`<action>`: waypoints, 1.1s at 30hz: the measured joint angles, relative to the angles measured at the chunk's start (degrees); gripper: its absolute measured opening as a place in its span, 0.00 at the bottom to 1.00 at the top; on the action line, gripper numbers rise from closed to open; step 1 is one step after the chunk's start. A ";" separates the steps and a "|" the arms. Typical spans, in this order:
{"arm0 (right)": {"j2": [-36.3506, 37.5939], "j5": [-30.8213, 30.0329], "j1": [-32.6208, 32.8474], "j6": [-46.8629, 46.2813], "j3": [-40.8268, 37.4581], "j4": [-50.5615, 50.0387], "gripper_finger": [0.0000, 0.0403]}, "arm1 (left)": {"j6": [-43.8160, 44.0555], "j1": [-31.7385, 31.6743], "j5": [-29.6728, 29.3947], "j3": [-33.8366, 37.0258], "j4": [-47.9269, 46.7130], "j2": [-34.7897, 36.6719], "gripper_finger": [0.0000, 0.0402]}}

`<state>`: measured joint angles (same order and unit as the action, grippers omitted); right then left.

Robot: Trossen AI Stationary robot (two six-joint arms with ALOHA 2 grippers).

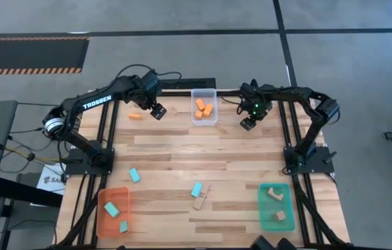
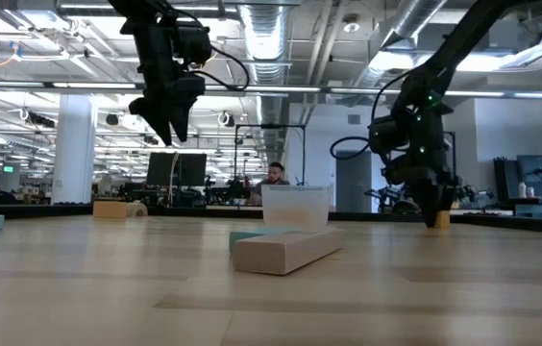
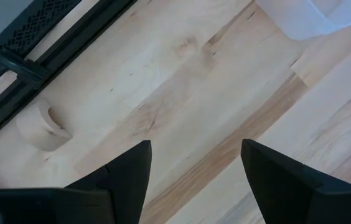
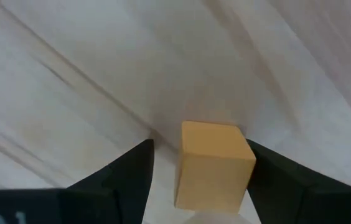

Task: Sort & place blocks by color
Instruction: Put the orange block into the transparent white bin

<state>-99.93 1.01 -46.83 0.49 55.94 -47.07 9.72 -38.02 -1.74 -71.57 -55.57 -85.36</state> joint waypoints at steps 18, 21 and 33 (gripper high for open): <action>7.13 3.72 6.67 -4.83 12.03 0.30 0.31 | -0.07 1.03 -0.16 0.00 -0.81 0.00 0.59; 7.22 3.93 10.57 -8.10 16.71 8.26 0.31 | -0.18 1.93 -1.77 0.00 -0.28 0.02 0.59; -16.23 3.65 13.07 -9.62 41.01 11.57 0.31 | -1.01 4.96 -5.86 0.00 -0.20 4.37 0.59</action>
<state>-116.16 4.66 -33.75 -9.14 96.95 -35.50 8.71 -33.06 -7.60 -71.57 -55.77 -80.99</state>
